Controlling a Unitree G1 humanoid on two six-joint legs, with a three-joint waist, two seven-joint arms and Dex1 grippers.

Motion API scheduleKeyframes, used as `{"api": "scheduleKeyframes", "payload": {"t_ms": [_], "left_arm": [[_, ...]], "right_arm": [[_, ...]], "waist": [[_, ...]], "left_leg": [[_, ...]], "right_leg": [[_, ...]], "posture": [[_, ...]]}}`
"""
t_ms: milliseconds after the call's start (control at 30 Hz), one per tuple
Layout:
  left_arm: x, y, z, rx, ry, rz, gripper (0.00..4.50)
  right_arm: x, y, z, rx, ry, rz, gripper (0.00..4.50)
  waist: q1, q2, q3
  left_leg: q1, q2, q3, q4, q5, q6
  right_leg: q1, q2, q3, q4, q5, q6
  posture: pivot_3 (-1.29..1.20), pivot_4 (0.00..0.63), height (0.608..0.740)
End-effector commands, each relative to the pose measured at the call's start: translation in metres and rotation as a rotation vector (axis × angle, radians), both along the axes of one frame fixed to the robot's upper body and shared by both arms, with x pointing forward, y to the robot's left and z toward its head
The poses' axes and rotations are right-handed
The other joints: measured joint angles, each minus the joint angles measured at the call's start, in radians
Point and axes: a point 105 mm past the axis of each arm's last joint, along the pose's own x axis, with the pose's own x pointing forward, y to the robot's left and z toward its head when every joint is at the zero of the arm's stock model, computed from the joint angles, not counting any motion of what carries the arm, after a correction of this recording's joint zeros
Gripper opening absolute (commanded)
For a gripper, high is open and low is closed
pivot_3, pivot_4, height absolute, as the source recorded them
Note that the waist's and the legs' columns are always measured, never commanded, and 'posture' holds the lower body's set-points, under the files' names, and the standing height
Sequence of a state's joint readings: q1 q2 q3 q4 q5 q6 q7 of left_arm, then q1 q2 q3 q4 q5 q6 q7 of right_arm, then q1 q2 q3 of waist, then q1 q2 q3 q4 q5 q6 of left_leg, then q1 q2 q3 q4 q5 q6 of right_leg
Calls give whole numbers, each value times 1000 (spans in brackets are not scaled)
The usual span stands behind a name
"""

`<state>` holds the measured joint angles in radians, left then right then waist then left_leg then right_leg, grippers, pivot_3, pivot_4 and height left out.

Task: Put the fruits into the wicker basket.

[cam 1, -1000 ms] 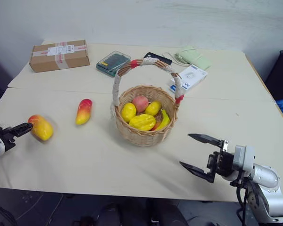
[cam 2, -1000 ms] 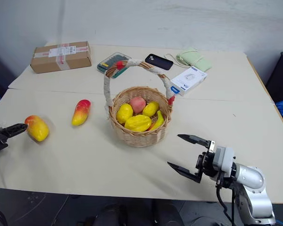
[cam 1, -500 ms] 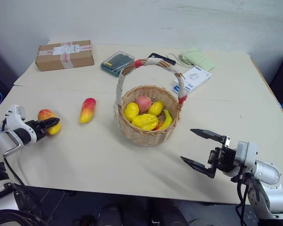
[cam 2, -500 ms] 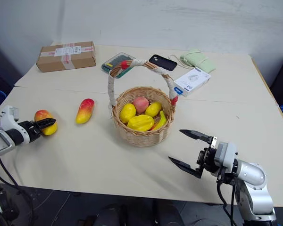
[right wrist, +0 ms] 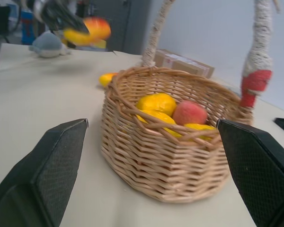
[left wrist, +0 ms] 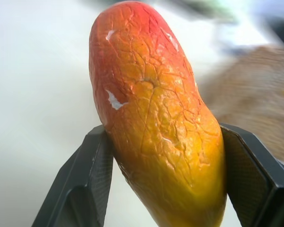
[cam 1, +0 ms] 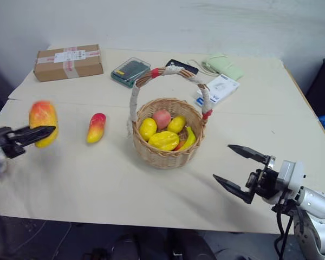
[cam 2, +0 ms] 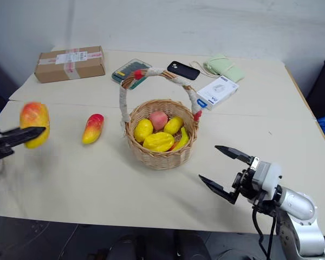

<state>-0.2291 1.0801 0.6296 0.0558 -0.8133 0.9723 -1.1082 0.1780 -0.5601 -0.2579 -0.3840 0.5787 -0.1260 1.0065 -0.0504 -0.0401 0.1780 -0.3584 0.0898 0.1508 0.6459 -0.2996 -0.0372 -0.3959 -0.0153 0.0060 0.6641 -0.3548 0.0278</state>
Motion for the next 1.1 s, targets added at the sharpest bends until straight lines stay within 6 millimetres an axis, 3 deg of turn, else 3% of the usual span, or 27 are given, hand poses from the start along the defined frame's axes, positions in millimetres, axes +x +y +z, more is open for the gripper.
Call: {"api": "scheduleKeyframes", "payload": {"t_ms": [33,133,233,333,500,600,667,733,833,967,1100], "left_arm": [[-27,-58,7,142,-13,-434,2814],[-22,-102,4,248,-43,-704,2814],[8,-147,6,265,-167,-786,2814],[17,-184,3,293,-289,-896,2814],[68,-216,-8,313,-290,-697,2814],[82,-228,-8,311,-343,-651,3780],[81,-233,-4,284,-375,-661,4407],[71,-233,5,219,-418,-706,4461],[60,-215,10,179,-421,-725,4461],[33,-172,24,91,-424,-696,4461],[9,-114,6,91,-229,-560,4461]], "right_arm": [[4,-22,17,8,-44,-114,4500],[9,-35,27,18,-70,-196,4500],[10,-38,34,28,-77,-233,4500],[7,-32,39,41,-68,-234,4500],[-1,-19,44,71,-59,-259,4500],[-7,-11,46,92,-62,-266,4500],[-8,-4,47,104,-62,-251,4500],[-8,2,48,114,-61,-236,4500],[-5,7,50,121,-59,-215,4500],[-1,10,50,112,-50,-166,4500],[4,16,49,100,-46,-99,4500]], "waist": [[10,1,1],[23,3,2],[28,5,1],[21,6,1],[13,6,1],[15,6,1],[15,5,1],[14,5,1],[6,5,1],[-11,6,1],[-24,6,2]], "left_leg": [[0,-1,-1,0,0,1],[4,-3,-2,0,1,1],[3,-6,-3,0,3,5],[0,-7,-2,2,3,6],[-2,-6,-6,1,1,3],[-1,-6,-6,1,1,2],[0,-7,-4,3,1,2],[0,-7,-3,5,1,3],[1,-8,-2,6,1,3],[2,-7,-2,3,2,2],[2,-6,-3,2,2,0]], "right_leg": [[1,0,-1,0,0,0],[5,-1,0,0,1,0],[6,-1,1,0,2,3],[4,0,3,-1,3,5],[-4,8,15,0,2,8],[-7,10,21,4,2,8],[-8,10,24,6,2,9],[-8,9,27,8,3,10],[-8,9,28,10,3,11],[-9,10,28,11,3,10],[-12,11,30,13,2,10]], "posture": [[0,150,740],[0,150,740],[0,150,740],[0,150,740],[0,150,740],[0,150,740],[0,150,740],[0,150,740],[0,150,740],[0,150,740],[0,150,740]]}}
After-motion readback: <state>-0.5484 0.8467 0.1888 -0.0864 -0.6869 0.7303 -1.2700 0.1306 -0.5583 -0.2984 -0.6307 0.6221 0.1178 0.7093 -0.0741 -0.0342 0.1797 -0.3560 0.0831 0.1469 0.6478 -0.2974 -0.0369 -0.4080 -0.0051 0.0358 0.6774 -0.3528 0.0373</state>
